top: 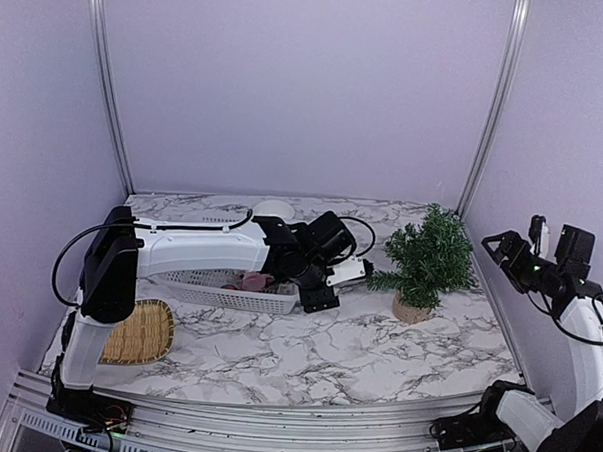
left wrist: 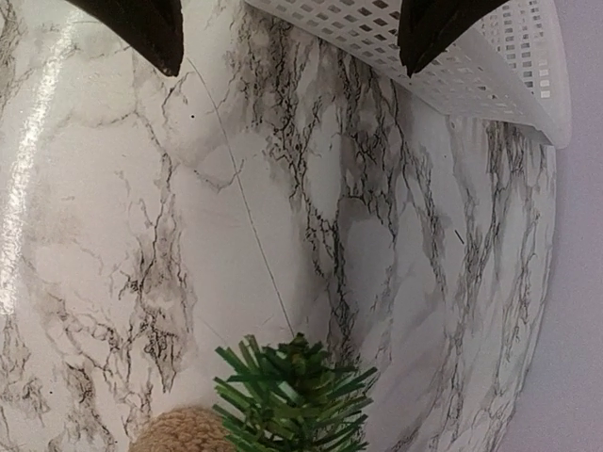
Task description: Decorate the small christmas tree
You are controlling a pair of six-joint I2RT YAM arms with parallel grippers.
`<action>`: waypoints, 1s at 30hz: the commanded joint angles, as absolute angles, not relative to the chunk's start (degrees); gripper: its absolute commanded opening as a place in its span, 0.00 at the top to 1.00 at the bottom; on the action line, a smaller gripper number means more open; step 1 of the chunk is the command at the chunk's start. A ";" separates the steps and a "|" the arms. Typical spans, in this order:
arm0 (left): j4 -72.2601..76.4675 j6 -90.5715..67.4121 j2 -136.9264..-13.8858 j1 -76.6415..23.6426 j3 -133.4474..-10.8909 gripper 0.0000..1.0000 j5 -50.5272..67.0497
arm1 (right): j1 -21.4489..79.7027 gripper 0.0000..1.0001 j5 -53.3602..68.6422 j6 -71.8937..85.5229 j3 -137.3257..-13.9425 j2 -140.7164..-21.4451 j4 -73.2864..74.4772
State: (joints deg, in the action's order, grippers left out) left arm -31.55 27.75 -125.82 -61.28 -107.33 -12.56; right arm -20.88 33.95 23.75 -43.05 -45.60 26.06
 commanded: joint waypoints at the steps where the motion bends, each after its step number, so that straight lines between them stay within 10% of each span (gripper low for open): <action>1: -31.45 28.49 -127.50 -58.98 -110.56 0.22 -14.59 | -26.41 0.08 35.76 33.18 -34.48 -41.06 21.78; 30: -30.53 17.32 -119.41 -42.11 -96.42 0.32 -22.73 | -18.28 0.50 40.50 36.22 -17.86 -61.73 -9.66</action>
